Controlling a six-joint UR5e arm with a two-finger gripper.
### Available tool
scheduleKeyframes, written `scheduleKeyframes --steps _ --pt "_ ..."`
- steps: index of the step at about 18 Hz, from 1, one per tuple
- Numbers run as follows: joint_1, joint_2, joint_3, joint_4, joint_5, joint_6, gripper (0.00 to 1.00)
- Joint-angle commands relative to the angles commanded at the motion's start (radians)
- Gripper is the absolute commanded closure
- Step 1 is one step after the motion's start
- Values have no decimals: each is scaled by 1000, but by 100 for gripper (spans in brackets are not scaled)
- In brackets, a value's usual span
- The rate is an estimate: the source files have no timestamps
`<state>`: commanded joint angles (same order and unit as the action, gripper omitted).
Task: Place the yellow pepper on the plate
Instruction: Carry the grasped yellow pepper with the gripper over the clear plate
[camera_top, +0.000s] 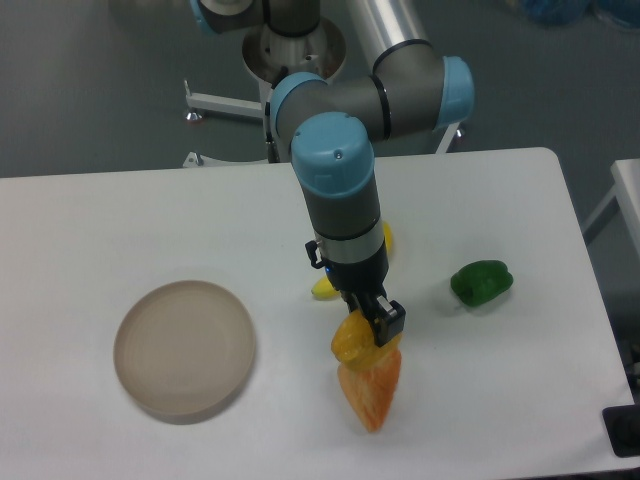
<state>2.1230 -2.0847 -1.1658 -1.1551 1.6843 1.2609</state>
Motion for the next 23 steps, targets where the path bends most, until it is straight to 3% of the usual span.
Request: scheduleKeyframes --steps 7,14,19,23 --pt "-3 9 -6 -3 -3 -6 60" --pt "-31 15 -3 -3 -5 -96 60" --pt "-104 26 -9 -3 -5 -303 60" --pt "-199 48 -28 -3 -8 -581 60"
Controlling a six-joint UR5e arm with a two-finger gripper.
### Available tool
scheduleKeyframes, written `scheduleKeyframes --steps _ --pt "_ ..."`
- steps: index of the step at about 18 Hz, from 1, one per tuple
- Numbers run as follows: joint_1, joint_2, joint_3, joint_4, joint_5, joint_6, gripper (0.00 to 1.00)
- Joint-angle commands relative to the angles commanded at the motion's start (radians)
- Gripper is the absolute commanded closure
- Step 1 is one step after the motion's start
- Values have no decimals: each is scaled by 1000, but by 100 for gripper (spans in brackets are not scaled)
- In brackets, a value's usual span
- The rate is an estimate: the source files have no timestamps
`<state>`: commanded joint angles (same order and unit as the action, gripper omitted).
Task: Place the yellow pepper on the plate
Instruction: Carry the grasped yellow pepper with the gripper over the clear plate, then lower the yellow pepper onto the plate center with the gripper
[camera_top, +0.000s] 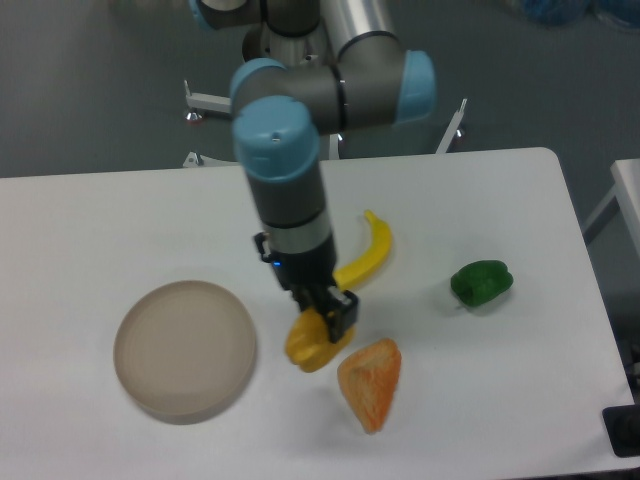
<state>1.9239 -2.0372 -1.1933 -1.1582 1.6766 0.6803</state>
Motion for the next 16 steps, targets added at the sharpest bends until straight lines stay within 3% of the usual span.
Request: scheduleKeyframes --steps 6,10,16 --pt "-106 0 -83 0 -28 -339 60" --pt "-109 -3 -120 2 -72 -410 60" --pt "-112 -21 -124 5 -72 -410 60"
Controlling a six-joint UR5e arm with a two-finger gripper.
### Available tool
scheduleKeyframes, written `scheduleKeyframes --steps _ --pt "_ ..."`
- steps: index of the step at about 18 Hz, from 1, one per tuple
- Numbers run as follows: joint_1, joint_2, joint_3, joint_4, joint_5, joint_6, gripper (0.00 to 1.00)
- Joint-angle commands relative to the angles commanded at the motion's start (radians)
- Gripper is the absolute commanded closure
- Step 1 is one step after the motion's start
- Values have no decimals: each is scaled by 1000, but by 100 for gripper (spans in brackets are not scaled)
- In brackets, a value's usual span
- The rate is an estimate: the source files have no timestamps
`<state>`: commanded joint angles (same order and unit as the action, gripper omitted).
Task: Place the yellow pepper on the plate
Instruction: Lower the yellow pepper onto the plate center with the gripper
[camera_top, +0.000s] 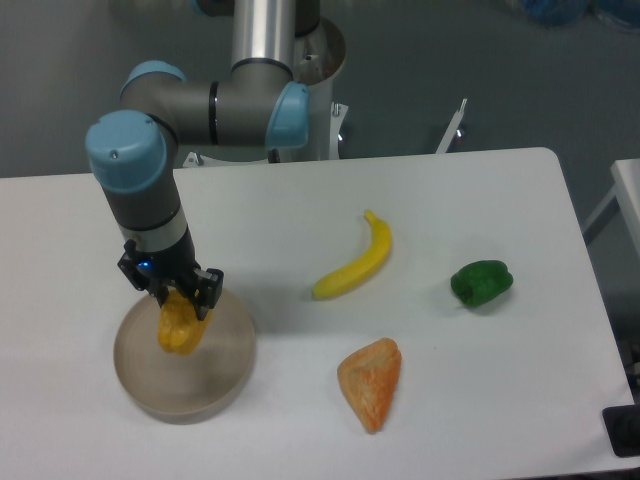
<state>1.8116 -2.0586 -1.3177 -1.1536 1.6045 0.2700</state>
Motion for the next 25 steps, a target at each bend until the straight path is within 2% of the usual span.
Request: scheduleKeyframes --steps 18,25 --pt "-12 -20 -20 2 -6 -69 60" --pt "-15 -75 -20 23 -2 -16 60"
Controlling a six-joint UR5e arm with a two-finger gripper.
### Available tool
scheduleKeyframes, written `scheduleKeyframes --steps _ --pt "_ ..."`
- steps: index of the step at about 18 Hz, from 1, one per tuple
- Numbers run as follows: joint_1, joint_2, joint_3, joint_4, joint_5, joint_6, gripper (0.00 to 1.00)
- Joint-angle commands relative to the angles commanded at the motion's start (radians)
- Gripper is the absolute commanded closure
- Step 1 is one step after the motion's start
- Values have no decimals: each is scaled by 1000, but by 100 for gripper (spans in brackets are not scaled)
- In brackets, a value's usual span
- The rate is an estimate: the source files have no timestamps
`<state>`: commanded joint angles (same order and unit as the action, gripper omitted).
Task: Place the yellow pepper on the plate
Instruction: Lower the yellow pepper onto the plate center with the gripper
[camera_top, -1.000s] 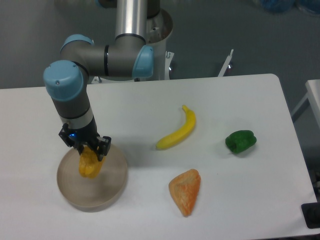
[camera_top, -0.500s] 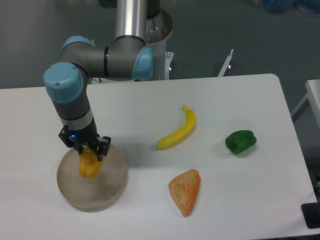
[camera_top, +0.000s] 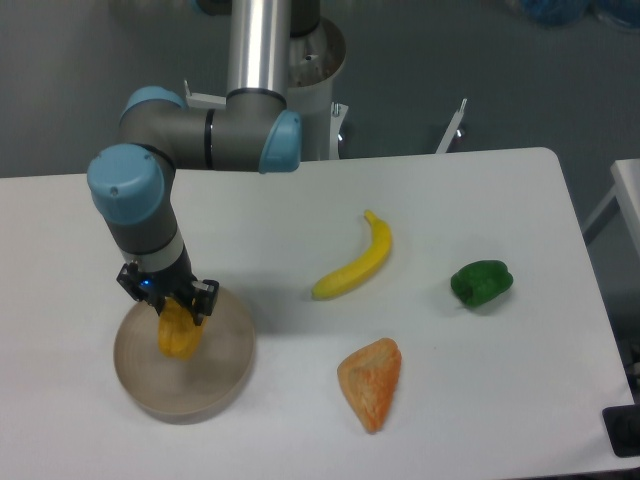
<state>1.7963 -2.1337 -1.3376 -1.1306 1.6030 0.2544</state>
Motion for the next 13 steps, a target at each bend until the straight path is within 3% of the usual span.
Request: scheduleKeyframes --steps 2,13 --pt "0 -17 2 6 2 57 60" --pt "-9 -41 6 14 5 92 59"
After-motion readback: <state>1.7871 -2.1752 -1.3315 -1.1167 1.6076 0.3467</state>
